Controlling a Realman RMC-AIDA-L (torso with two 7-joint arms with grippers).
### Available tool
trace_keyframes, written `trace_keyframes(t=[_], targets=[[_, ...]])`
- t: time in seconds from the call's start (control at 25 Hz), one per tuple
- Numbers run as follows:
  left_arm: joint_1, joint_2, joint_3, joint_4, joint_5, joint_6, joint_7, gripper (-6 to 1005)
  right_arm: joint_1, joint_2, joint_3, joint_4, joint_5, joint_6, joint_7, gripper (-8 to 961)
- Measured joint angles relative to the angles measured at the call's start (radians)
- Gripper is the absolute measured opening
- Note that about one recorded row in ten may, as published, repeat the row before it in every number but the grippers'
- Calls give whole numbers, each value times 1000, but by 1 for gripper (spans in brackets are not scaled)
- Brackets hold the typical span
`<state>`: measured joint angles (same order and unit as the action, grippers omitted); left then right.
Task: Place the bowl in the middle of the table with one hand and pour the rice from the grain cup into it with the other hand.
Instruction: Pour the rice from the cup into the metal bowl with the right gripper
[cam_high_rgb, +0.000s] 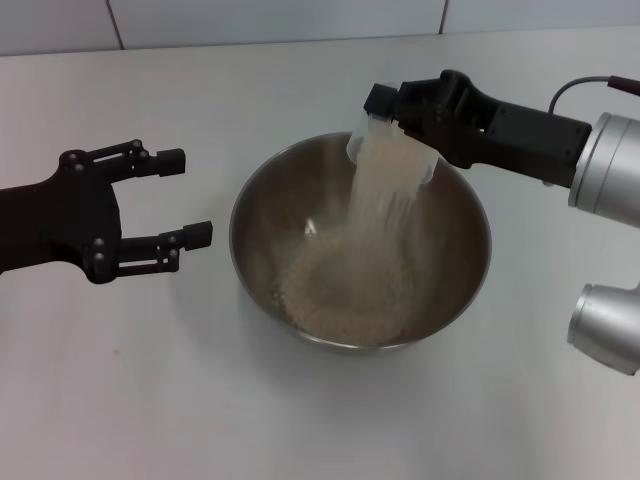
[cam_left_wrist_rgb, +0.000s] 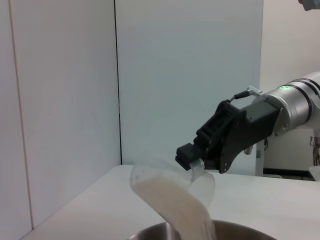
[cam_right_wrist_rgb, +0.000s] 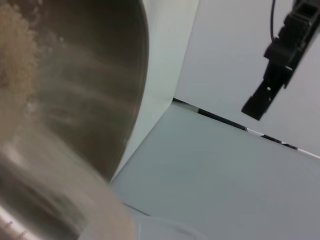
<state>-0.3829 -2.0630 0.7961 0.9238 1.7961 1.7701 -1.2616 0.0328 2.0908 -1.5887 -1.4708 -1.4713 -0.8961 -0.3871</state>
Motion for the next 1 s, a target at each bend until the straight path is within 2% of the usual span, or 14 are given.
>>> trace_keyframes(t=[0.24, 0.4, 1.0], targets=[[0, 1, 0, 2, 0, 1, -2, 805, -14, 0, -33, -7, 2, 33, -44, 16], [-1, 1, 0, 9, 0, 2, -7, 805, -37, 1, -61, -8, 97, 46, -200, 16], [-1, 2, 1, 14, 0, 8, -8, 805, -74, 0, -88, -30, 103, 67, -250, 16]])
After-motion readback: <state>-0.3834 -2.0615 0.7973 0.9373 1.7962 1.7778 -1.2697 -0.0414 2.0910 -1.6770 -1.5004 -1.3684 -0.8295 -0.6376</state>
